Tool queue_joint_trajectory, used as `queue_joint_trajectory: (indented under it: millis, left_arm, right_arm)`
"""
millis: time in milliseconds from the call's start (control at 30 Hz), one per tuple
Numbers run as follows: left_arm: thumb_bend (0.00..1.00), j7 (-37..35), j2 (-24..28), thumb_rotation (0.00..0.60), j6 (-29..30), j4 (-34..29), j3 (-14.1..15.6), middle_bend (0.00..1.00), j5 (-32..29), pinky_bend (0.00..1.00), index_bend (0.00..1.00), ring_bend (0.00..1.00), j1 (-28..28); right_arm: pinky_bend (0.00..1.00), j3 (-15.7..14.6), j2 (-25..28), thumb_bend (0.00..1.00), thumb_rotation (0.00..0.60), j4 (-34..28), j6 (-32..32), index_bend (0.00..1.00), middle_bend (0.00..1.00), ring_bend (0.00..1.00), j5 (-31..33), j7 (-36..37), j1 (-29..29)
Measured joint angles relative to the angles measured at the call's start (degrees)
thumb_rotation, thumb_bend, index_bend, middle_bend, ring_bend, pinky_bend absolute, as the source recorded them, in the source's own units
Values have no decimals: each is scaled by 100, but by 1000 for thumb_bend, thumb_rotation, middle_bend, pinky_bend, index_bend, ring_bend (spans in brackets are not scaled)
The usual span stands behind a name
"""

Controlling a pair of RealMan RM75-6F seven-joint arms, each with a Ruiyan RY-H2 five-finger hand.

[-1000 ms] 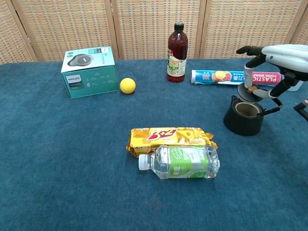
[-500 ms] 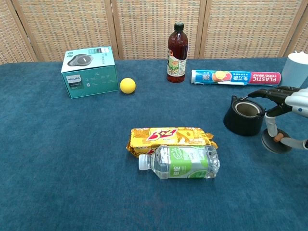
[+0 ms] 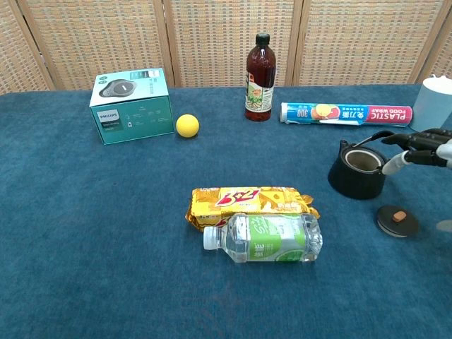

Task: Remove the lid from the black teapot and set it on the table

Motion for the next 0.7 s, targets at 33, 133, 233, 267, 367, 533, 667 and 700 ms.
queue_joint_trajectory:
  millis: [33, 133, 233, 267, 367, 533, 667, 700]
  left_arm:
    - [69, 3, -5, 600, 10, -4, 3, 0, 6, 0, 0, 0, 6]
    - [70, 16, -10, 600, 26, -6, 22, 0, 46, 0, 0, 0, 15]
    - [70, 9, -6, 600, 57, -27, 45, 0, 103, 0, 0, 0, 28]
    - [70, 9, -4, 600, 69, -33, 51, 0, 118, 0, 0, 0, 32]
    - [69, 12, 4, 600, 124, -58, 67, 0, 176, 0, 0, 0, 52]
    - [70, -8, 30, 600, 209, -95, 109, 0, 283, 0, 0, 0, 95]
    - [69, 10, 17, 600, 184, -89, 122, 0, 299, 0, 0, 0, 88]
    - [69, 23, 14, 600, 181, -92, 125, 0, 302, 0, 0, 0, 86]
  right_arm:
    - [0, 3, 39, 146, 600, -45, 63, 235, 0, 0, -3, 16, -31]
    - [0, 18, 255, 103, 600, -299, 433, 202, 0, 0, -16, 82, -226]
    - [0, 41, 454, 58, 600, -559, 855, 154, 0, 0, 3, 160, -491]
    - [0, 47, 509, 41, 600, -635, 973, 130, 0, 0, 14, 187, -579]
    - [0, 54, 664, 7, 600, -830, 1313, 75, 0, 0, 65, 280, -862]
    - [0, 75, 823, 0, 600, -979, 1961, 39, 0, 0, 217, 463, -1419]
    - [0, 201, 841, 0, 600, -839, 2066, 39, 0, 0, 345, 530, -1544]
    - [0, 257, 845, 0, 600, -795, 2046, 39, 0, 0, 403, 565, -1556]
